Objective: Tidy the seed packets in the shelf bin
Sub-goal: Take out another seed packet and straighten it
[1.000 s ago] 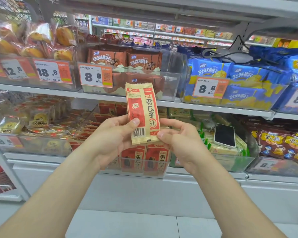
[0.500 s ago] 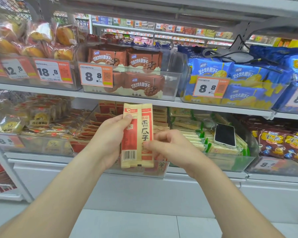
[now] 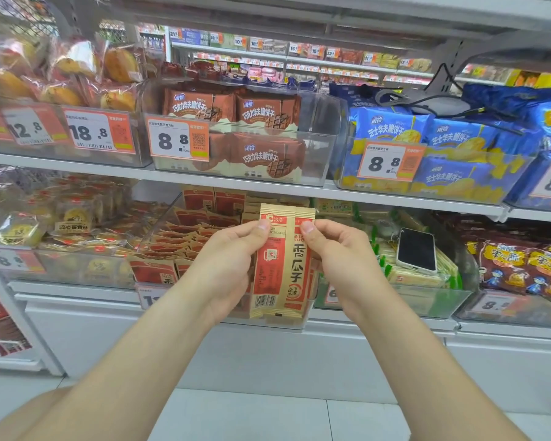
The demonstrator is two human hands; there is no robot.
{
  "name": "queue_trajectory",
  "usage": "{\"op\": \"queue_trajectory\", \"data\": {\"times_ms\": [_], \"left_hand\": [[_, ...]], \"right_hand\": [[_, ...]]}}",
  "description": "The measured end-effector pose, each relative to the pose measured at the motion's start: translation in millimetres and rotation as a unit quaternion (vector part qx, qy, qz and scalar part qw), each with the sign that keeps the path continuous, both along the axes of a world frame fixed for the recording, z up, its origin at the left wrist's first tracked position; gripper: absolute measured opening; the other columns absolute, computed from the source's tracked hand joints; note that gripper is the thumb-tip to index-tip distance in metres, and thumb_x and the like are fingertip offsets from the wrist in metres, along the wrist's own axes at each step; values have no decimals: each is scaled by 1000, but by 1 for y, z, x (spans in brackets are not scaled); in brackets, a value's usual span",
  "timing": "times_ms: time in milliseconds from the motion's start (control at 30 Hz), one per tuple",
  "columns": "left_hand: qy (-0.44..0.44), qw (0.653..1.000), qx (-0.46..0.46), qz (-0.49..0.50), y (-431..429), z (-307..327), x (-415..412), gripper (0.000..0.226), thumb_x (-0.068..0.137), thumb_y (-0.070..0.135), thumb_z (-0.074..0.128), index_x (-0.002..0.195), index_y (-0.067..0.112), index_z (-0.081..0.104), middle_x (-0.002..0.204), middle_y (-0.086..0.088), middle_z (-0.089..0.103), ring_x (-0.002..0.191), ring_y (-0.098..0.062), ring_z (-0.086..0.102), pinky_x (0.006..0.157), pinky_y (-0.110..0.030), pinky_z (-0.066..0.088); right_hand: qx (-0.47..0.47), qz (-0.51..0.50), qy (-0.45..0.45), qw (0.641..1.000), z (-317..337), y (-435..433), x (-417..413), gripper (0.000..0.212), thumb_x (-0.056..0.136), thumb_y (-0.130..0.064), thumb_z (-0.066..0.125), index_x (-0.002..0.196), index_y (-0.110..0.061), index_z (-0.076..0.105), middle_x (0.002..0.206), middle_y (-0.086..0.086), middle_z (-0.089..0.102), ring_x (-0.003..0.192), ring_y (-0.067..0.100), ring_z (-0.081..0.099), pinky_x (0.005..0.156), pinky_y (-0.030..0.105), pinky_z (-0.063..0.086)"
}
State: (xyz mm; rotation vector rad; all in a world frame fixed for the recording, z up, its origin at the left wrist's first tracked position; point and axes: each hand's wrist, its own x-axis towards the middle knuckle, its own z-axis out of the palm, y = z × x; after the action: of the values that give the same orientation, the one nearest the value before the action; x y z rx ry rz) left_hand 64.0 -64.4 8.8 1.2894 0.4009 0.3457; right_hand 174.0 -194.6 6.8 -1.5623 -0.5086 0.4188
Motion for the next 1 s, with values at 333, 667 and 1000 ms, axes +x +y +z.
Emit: {"op": "queue_trajectory", "data": {"times_ms": [333,667,1000], "left_hand": [[-61,983,102,142,1,-1,-1,7,105,12,68,110,16,65,99,-3,84,91,-22,82,68,-38,66],[-35,931,319,175,-4,-7,-2,32,84,52,87,87,24,72,84,5,79,78,-18,78,75,-50,66],[-22,951,283,124,-1,3,-4,11,100,21,74,93,19,82,82,2,82,79,-17,81,83,-49,67]], "right_hand": [[22,-1,6,1000,2,1,-1,20,105,-23,67,100,-12,82,94,4,83,86,20,79,74,32,58],[57,-38,-76,995,-1,7,-8,23,98,-17,73,77,-13,81,76,9,78,71,19,74,72,40,62],[65,-55,-222,971,-8,14,-3,49,105,-43,61,77,-5,72,74,26,68,62,26,58,63,56,54]]}}
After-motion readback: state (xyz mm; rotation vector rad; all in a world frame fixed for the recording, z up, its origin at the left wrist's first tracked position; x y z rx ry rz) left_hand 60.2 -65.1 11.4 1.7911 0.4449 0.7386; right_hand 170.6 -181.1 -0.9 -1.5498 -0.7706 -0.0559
